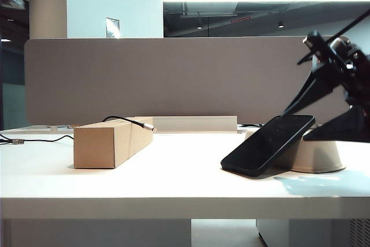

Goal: Pick up the charging cable and the phone, plug the charging cable into the charging port on the phone, and finally place them back on the table.

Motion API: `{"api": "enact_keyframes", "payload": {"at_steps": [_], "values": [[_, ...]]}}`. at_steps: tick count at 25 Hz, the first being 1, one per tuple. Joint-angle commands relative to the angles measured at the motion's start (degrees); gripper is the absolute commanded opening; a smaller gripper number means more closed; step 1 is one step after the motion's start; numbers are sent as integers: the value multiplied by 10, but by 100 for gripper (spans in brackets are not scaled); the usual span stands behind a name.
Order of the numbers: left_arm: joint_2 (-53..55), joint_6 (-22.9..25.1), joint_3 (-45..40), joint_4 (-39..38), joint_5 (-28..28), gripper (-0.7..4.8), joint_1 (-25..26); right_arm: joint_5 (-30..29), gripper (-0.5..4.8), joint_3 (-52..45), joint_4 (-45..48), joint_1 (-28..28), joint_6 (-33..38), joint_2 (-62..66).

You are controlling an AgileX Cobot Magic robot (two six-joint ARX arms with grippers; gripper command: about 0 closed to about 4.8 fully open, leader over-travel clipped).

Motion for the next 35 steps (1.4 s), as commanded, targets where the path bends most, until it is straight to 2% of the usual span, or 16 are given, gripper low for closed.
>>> {"api": "enact_keyframes", "payload": {"at_steps": [1, 9, 12, 26, 29, 33, 35], "values": [[49, -2, 36, -1, 5, -6, -22, -2, 235, 2, 11, 0, 5, 16], [133, -1, 90, -1, 4, -6, -75, -4, 235, 5, 77, 0, 40, 75], [140, -1, 99, -1, -1, -6, -82, -7, 235, 11, 104, 1, 56, 105], [160, 3, 103, -1, 1, -6, -82, -12, 232, 69, 111, 23, 63, 179], [160, 3, 103, -1, 1, -6, -82, -12, 192, 69, 112, 23, 63, 195], [160, 3, 103, -1, 1, -6, -82, -8, 87, 69, 120, 23, 63, 212], [160, 3, 103, -1, 2, -6, -82, 0, 83, 68, 124, 23, 63, 214]]}}
